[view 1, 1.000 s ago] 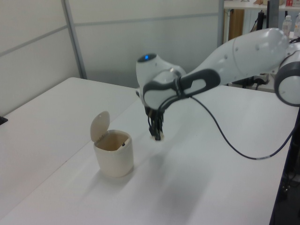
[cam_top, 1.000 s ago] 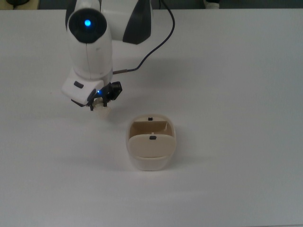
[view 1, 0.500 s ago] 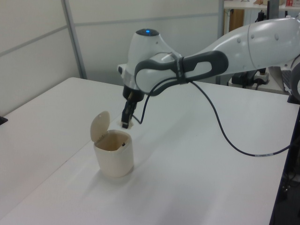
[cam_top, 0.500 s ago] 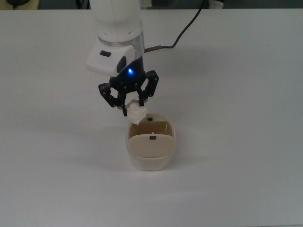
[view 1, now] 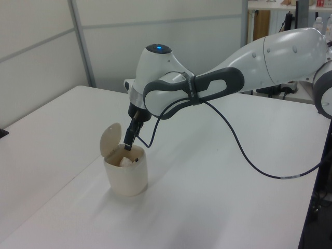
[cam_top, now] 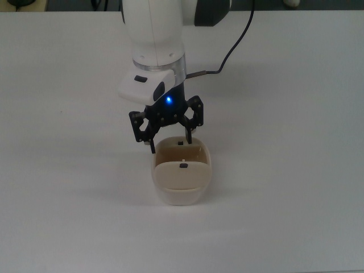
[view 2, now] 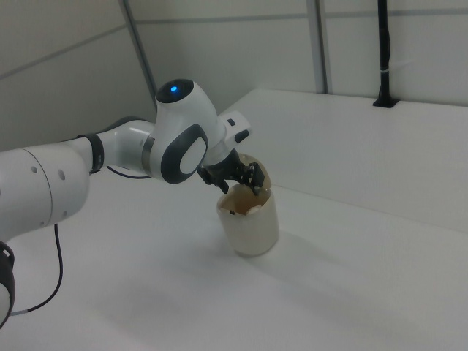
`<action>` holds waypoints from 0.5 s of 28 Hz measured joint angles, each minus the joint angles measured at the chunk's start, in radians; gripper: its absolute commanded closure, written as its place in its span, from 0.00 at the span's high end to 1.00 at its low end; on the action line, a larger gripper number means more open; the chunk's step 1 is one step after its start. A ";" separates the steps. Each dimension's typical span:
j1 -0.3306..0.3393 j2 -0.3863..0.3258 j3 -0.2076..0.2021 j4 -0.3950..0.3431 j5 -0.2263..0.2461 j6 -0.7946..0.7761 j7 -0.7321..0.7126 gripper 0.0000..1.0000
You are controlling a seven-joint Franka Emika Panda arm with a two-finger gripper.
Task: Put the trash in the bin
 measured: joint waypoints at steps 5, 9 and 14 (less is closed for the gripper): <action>0.000 -0.001 -0.002 0.000 0.000 -0.083 0.048 1.00; -0.002 -0.010 -0.006 0.002 0.000 -0.180 0.088 1.00; -0.008 -0.044 -0.014 0.006 0.000 -0.247 0.095 1.00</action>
